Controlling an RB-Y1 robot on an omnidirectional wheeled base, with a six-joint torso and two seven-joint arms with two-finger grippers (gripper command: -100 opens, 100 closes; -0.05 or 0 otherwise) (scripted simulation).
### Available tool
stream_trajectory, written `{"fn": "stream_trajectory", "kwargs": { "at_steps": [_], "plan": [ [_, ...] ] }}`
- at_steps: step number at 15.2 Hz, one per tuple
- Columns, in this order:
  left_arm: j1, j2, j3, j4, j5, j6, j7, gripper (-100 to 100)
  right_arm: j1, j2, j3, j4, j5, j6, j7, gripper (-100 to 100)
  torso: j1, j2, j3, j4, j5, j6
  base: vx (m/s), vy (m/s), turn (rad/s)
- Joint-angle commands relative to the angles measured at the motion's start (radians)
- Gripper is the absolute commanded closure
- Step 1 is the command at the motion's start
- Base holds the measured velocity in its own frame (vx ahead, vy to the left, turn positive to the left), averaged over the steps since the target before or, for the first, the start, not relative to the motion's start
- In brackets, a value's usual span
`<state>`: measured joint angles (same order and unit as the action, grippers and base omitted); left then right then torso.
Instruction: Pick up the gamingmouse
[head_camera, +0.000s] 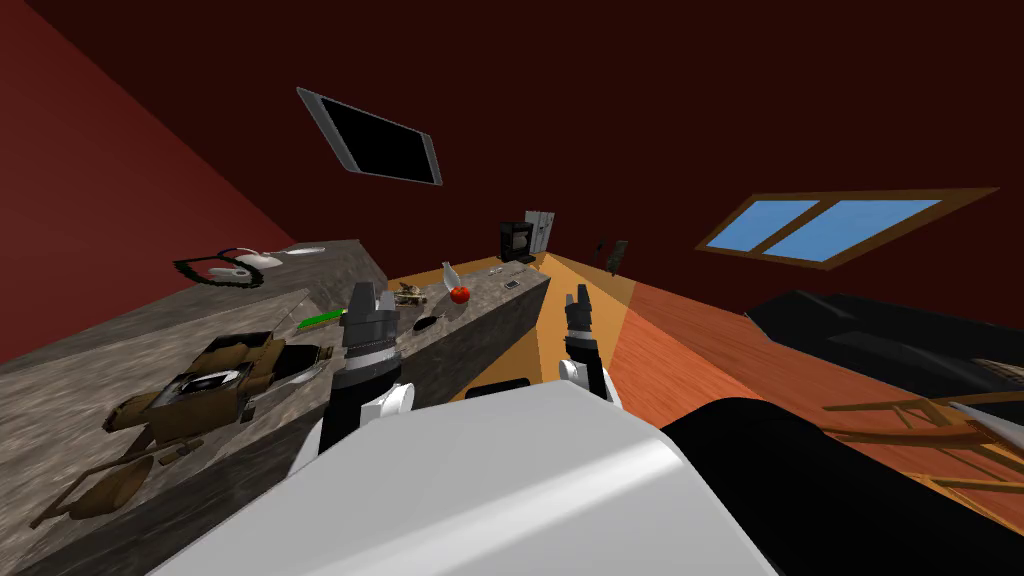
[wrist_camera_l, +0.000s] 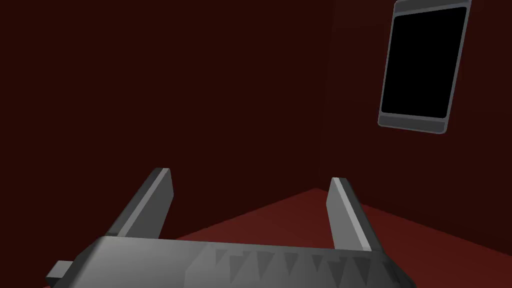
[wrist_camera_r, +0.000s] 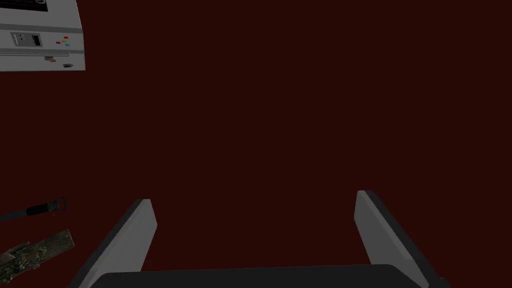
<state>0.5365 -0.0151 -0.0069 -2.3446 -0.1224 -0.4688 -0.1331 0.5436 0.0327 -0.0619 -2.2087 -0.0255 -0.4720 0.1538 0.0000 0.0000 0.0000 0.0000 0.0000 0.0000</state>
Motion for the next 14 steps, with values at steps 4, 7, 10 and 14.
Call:
{"fn": "stream_trajectory", "kwargs": {
  "at_steps": [4, 7, 10, 14],
  "plan": [
    [0.004, 0.101, 0.026, 0.015, 0.012, 0.059, 0.012, -100, 0.000, 0.000, 0.000, 0.000, 0.000, 0.000, 0.000, 0, 0.000, -0.001, 0.000, 0.000, 0.000, 0.000, 0.014, -0.012, -0.047],
    [0.007, 0.156, 0.055, 0.031, 0.024, 0.122, 0.024, -100, 0.000, 0.000, 0.000, 0.000, 0.000, 0.000, 0.000, 0, -0.001, -0.002, -0.001, 0.000, 0.000, 0.000, 0.028, -0.020, -0.082],
    [0.013, 0.204, 0.092, 0.052, 0.041, 0.198, 0.040, -100, 0.000, 0.000, 0.000, 0.000, 0.000, 0.000, 0.000, 0, -0.001, -0.002, -0.001, -0.001, 0.000, 0.000, 0.035, -0.028, -0.103],
    [0.019, 0.247, 0.137, 0.077, 0.060, 0.281, 0.060, -100, 0.000, 0.000, 0.000, 0.000, 0.000, 0.000, 0.000, 0, -0.002, -0.003, -0.002, -0.001, 0.000, 0.000, 0.034, -0.027, -0.094]
  ]
}}
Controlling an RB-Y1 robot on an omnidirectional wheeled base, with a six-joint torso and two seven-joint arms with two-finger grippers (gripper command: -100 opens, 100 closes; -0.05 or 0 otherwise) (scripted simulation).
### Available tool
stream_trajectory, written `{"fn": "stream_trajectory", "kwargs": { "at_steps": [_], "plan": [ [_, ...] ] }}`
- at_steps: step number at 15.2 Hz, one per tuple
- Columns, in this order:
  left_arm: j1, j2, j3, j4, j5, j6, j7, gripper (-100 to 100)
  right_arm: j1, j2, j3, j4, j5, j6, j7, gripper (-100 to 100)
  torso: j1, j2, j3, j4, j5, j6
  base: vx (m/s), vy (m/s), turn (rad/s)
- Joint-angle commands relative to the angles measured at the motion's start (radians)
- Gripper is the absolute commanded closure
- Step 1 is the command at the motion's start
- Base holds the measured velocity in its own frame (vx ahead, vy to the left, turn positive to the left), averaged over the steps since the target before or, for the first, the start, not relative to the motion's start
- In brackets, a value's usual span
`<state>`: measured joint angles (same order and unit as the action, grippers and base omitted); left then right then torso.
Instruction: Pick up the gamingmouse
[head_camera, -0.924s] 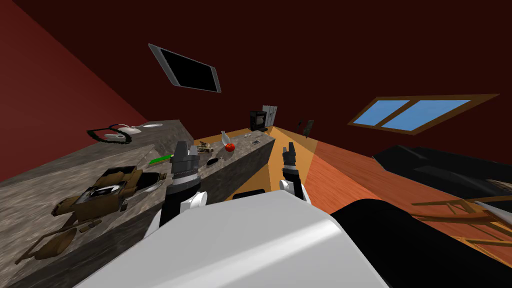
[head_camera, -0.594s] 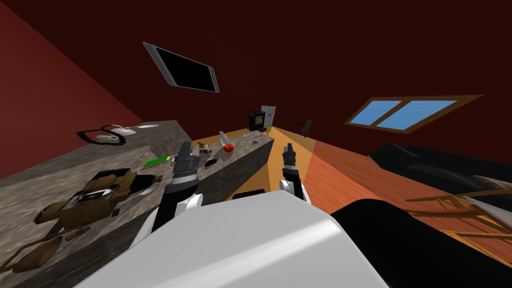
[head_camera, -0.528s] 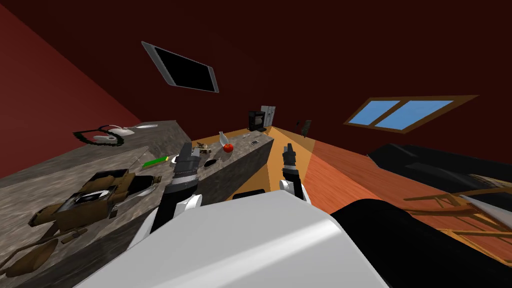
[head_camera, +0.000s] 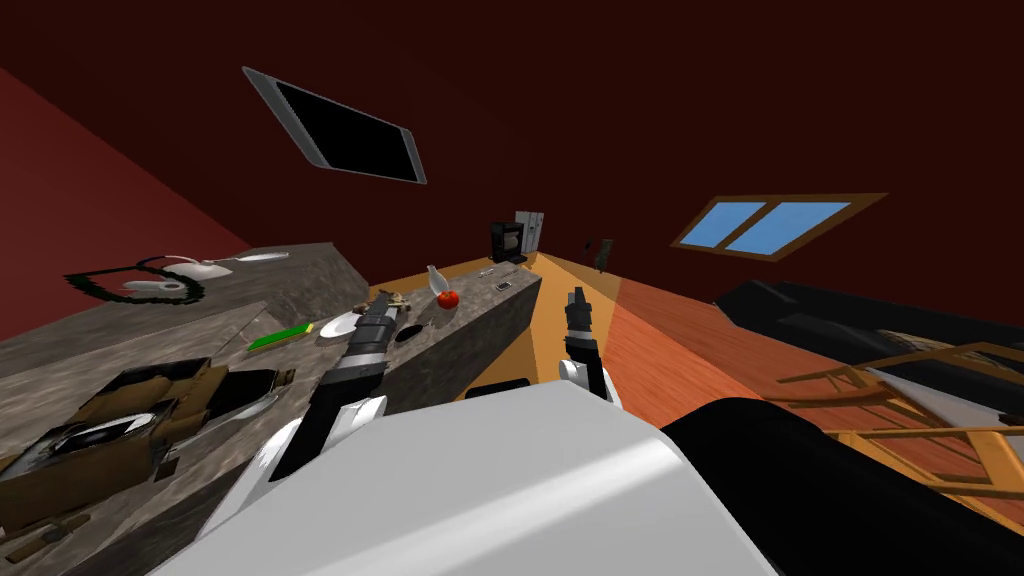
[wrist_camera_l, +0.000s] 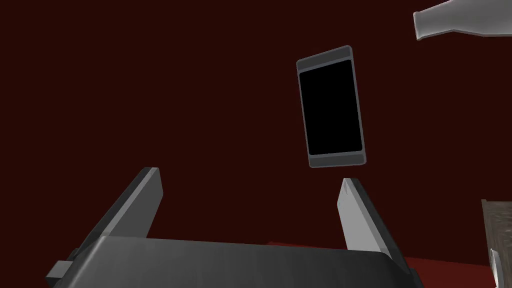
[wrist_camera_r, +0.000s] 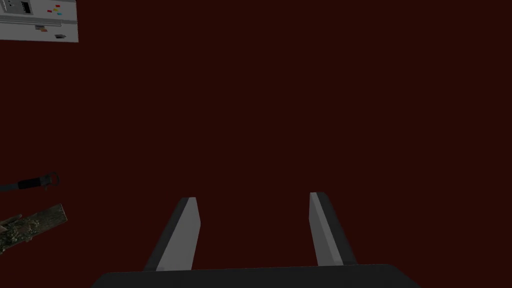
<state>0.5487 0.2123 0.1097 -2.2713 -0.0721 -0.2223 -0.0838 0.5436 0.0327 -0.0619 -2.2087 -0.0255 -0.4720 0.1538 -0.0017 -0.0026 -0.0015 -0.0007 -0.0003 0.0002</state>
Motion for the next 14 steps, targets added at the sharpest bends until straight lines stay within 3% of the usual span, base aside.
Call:
{"fn": "stream_trajectory", "kwargs": {
  "at_steps": [1, 2, 3, 5, 6, 8, 9, 11, 12, 14],
  "plan": [
    [0.007, 0.020, 0.021, 0.003, 0.010, 0.050, 0.011, -100, 0.000, 0.000, 0.000, 0.000, 0.000, 0.000, 0.000, 0, 0.000, 0.000, 0.000, 0.000, 0.000, 0.000, 0.036, -0.025, -0.088],
    [0.007, 0.020, 0.021, 0.003, 0.010, 0.058, 0.011, -100, 0.000, 0.000, 0.000, 0.000, 0.000, 0.000, 0.000, 0, 0.000, 0.000, 0.000, 0.000, 0.000, 0.000, 0.026, -0.015, -0.017],
    [0.011, 0.039, 0.046, 0.017, 0.021, 0.087, 0.022, -100, 0.000, 0.000, 0.000, 0.000, 0.000, 0.000, 0.000, 0, 0.000, 0.000, 0.000, 0.000, 0.000, 0.000, 0.026, -0.019, -0.101],
    [0.011, 0.039, 0.046, 0.017, 0.021, 0.114, 0.022, -100, 0.000, 0.000, 0.000, 0.000, 0.000, 0.000, 0.000, 0, 0.001, 0.000, 0.000, 0.000, 0.000, 0.000, 0.028, -0.013, -0.062],
    [0.014, 0.058, 0.072, 0.032, 0.032, 0.145, 0.034, -100, 0.000, 0.000, 0.000, 0.000, 0.000, 0.000, 0.000, 0, 0.001, 0.001, 0.000, 0.000, 0.000, 0.000, 0.029, -0.018, -0.092],
    [0.014, 0.058, 0.072, 0.032, 0.032, 0.172, 0.034, -100, 0.000, 0.000, 0.000, 0.000, 0.000, 0.000, 0.000, 0, 0.000, 0.000, 0.000, 0.000, 0.000, 0.000, 0.030, -0.022, -0.062],
    [0.019, 0.075, 0.100, 0.048, 0.045, 0.204, 0.046, -100, 0.000, 0.000, 0.000, 0.000, 0.000, 0.000, 0.000, 0, 0.000, 0.000, 0.000, 0.000, 0.000, 0.000, 0.031, -0.023, -0.101],
    [0.019, 0.075, 0.100, 0.048, 0.045, 0.234, 0.046, -100, 0.000, 0.000, 0.000, 0.000, 0.000, 0.000, 0.000, 0, 0.000, 0.000, 0.000, 0.000, 0.000, 0.000, 0.030, -0.019, -0.079],
    [0.023, 0.091, 0.129, 0.064, 0.057, 0.266, 0.059, -100, 0.000, 0.000, 0.000, 0.000, 0.000, 0.000, 0.000, 0, 0.000, 0.000, 0.000, 0.000, 0.000, 0.000, 0.035, -0.019, -0.092],
    [0.023, 0.091, 0.129, 0.064, 0.057, 0.298, 0.059, -100, 0.000, 0.000, 0.000, 0.000, 0.000, 0.000, 0.000, 0, 0.000, 0.000, 0.000, 0.000, 0.000, 0.000, 0.035, -0.020, -0.070]
  ]
}}
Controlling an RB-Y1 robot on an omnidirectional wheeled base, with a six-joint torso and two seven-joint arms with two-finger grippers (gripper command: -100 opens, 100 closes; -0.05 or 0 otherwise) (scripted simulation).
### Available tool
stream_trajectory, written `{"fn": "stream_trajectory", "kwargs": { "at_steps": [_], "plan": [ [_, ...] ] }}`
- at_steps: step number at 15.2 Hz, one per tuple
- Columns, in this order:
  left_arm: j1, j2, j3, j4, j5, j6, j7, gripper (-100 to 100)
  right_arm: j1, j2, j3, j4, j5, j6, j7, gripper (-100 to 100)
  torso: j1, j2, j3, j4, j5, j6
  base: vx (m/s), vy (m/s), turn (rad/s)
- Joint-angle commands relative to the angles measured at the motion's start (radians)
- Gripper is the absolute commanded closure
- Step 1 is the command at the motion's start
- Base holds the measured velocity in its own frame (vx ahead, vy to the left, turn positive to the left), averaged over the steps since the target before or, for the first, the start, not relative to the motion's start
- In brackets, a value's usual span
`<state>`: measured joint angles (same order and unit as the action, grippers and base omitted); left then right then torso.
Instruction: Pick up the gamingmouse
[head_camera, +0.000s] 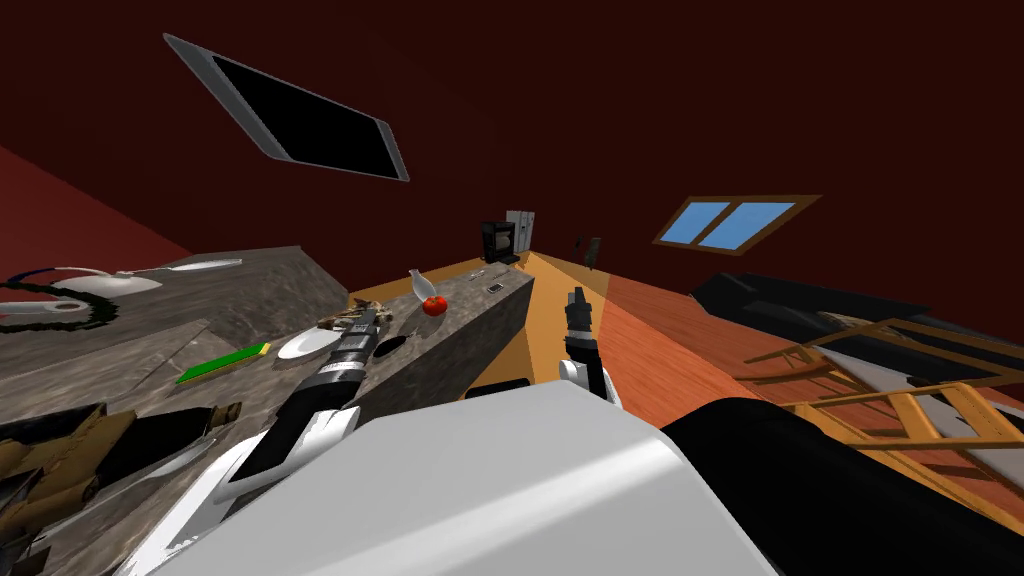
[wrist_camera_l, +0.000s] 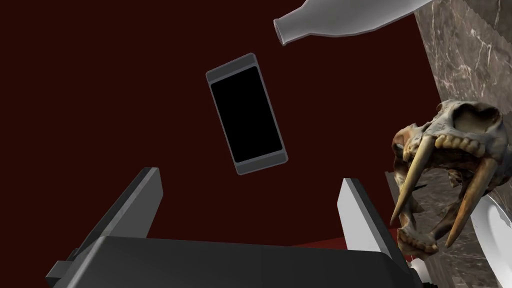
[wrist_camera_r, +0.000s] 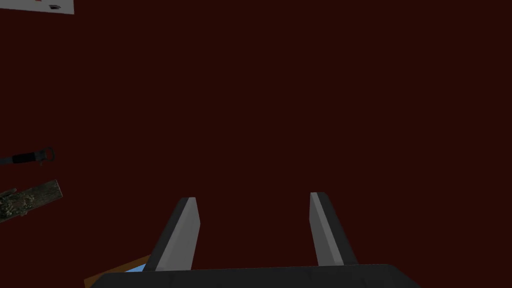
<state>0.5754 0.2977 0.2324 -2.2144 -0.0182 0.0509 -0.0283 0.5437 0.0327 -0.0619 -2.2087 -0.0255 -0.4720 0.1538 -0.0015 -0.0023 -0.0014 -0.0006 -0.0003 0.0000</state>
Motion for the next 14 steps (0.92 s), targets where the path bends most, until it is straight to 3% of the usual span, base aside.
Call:
{"fn": "stream_trajectory", "kwargs": {
  "at_steps": [1, 3, 4, 7, 8, 10, 11, 14],
  "plan": [
    [0.001, 0.021, 0.036, 0.024, 0.017, 0.050, 0.017, -100, 0.000, 0.000, 0.000, 0.000, 0.000, 0.000, 0.000, 0, 0.000, 0.000, 0.000, 0.000, 0.000, 0.000, 0.028, -0.025, -0.110],
    [0.001, 0.021, 0.036, 0.024, 0.017, 0.092, 0.017, -100, 0.000, 0.000, 0.000, 0.000, 0.000, 0.000, 0.000, 0, 0.000, 0.000, 0.000, 0.000, 0.000, 0.000, 0.031, -0.019, -0.087],
    [0.005, 0.035, 0.067, 0.042, 0.030, 0.117, 0.031, -100, 0.000, 0.000, 0.000, 0.000, 0.000, 0.000, 0.000, 0, 0.000, 0.000, 0.000, 0.000, 0.000, 0.000, 0.038, -0.023, -0.115],
    [0.005, 0.035, 0.067, 0.042, 0.030, 0.160, 0.031, -100, 0.000, 0.000, 0.000, 0.000, 0.000, 0.000, 0.000, 0, 0.000, 0.000, 0.000, 0.000, 0.000, 0.000, 0.032, -0.015, -0.053],
    [0.010, 0.048, 0.099, 0.060, 0.044, 0.196, 0.046, -100, 0.000, 0.000, 0.000, 0.000, 0.000, 0.000, 0.000, 0, 0.000, 0.000, 0.000, 0.000, 0.000, 0.000, 0.028, -0.018, -0.098],
    [0.010, 0.048, 0.099, 0.060, 0.044, 0.231, 0.046, -100, 0.000, 0.000, 0.000, 0.000, 0.000, 0.000, 0.000, 0, 0.000, 0.000, 0.000, 0.000, 0.000, 0.000, 0.034, -0.019, -0.089],
    [0.014, 0.060, 0.132, 0.078, 0.058, 0.258, 0.060, -100, 0.000, 0.000, 0.000, 0.000, 0.000, 0.000, 0.000, 0, 0.000, 0.000, 0.000, 0.000, 0.000, 0.000, 0.036, -0.018, -0.108],
    [0.014, 0.060, 0.132, 0.078, 0.058, 0.302, 0.060, -100, 0.000, 0.000, 0.000, 0.000, 0.000, 0.000, 0.000, 0, 0.000, 0.000, 0.000, 0.000, 0.000, 0.000, 0.031, -0.016, -0.064]
  ]
}}
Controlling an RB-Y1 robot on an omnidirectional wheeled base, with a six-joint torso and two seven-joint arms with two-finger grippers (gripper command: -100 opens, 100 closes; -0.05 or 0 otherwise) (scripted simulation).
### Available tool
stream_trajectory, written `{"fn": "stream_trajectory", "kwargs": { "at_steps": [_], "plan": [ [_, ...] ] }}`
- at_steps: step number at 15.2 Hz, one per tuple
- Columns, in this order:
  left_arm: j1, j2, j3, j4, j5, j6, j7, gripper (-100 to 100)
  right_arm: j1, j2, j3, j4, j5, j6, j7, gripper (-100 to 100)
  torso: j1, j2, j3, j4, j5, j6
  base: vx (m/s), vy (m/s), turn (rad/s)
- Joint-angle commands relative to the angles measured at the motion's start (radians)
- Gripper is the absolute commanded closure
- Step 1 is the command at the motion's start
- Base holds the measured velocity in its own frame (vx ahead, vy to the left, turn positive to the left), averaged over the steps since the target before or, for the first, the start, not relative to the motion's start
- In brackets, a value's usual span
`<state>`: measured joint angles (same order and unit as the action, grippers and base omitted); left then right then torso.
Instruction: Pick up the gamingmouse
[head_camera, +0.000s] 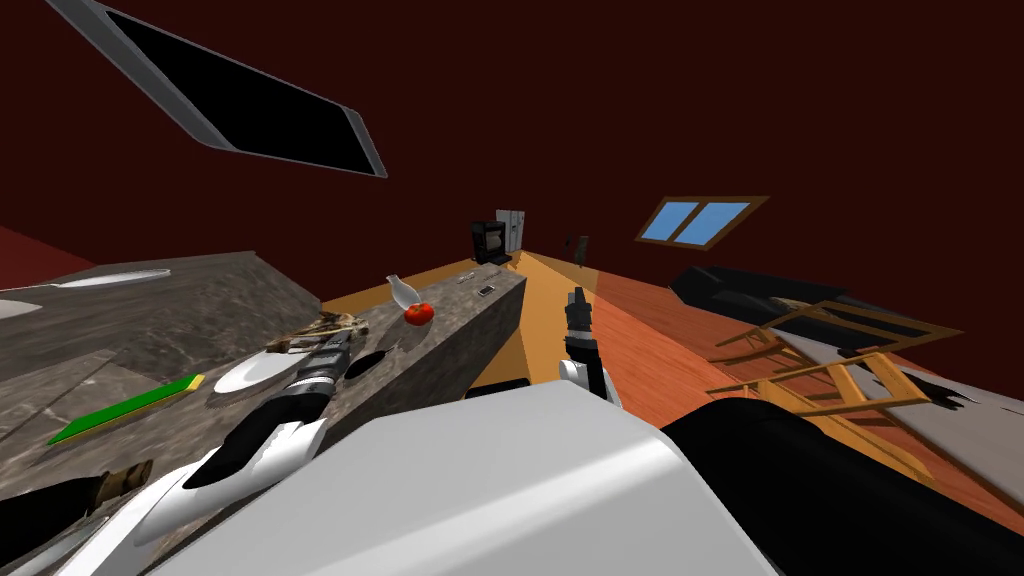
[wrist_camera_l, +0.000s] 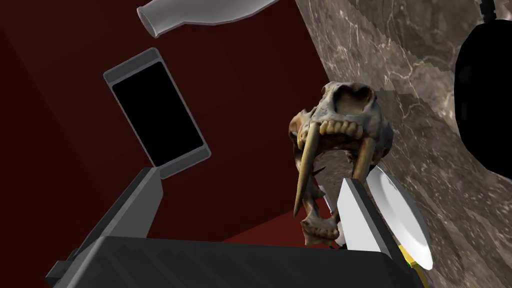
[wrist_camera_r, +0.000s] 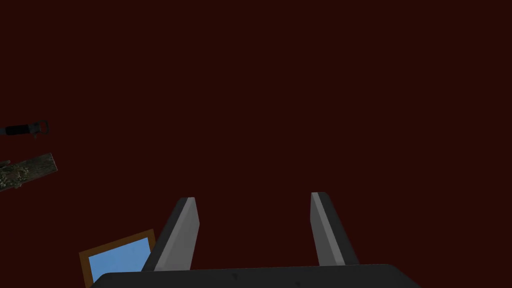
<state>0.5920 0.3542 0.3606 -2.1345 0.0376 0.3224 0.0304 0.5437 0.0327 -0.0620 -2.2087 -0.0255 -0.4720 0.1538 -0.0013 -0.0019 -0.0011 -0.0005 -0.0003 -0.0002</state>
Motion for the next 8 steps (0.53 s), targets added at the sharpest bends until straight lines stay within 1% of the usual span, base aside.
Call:
{"fn": "stream_trajectory", "kwargs": {
  "at_steps": [1, 2, 4, 5, 7, 8],
  "plan": [
    [-0.002, 0.004, 0.003, -0.001, 0.002, 0.031, 0.002, -100, 0.000, 0.000, 0.000, 0.000, 0.000, 0.000, 0.000, 0, 0.000, 0.000, 0.000, 0.000, 0.000, 0.000, 0.009, -0.001, 0.013],
    [0.003, 0.015, 0.036, 0.017, 0.017, 0.065, 0.017, -100, 0.000, 0.000, 0.000, 0.000, 0.000, 0.000, 0.000, 0, 0.000, 0.001, 0.000, 0.000, 0.000, 0.000, 0.027, -0.012, -0.101],
    [0.003, 0.015, 0.036, 0.017, 0.017, 0.104, 0.017, -100, 0.000, 0.000, 0.000, 0.000, 0.000, 0.000, 0.000, 0, 0.000, 0.000, 0.000, 0.000, 0.000, 0.001, 0.034, -0.014, -0.105],
    [0.008, 0.025, 0.069, 0.037, 0.031, 0.130, 0.032, -100, 0.000, 0.000, 0.000, 0.000, 0.000, 0.000, 0.000, 0, 0.000, 0.000, 0.000, 0.000, 0.000, 0.000, 0.044, -0.025, -0.134],
    [0.008, 0.025, 0.069, 0.037, 0.031, 0.171, 0.032, -100, 0.000, 0.000, 0.000, 0.000, 0.000, 0.000, 0.000, 0, -0.001, -0.001, -0.001, 0.000, 0.000, 0.000, 0.046, -0.020, -0.085],
    [0.008, 0.025, 0.069, 0.037, 0.031, 0.177, 0.032, -100, 0.000, 0.000, 0.000, 0.000, 0.000, 0.000, 0.000, 0, 0.000, -0.001, -0.001, 0.000, 0.000, 0.000, 0.021, -0.008, 0.007]
  ]
}}
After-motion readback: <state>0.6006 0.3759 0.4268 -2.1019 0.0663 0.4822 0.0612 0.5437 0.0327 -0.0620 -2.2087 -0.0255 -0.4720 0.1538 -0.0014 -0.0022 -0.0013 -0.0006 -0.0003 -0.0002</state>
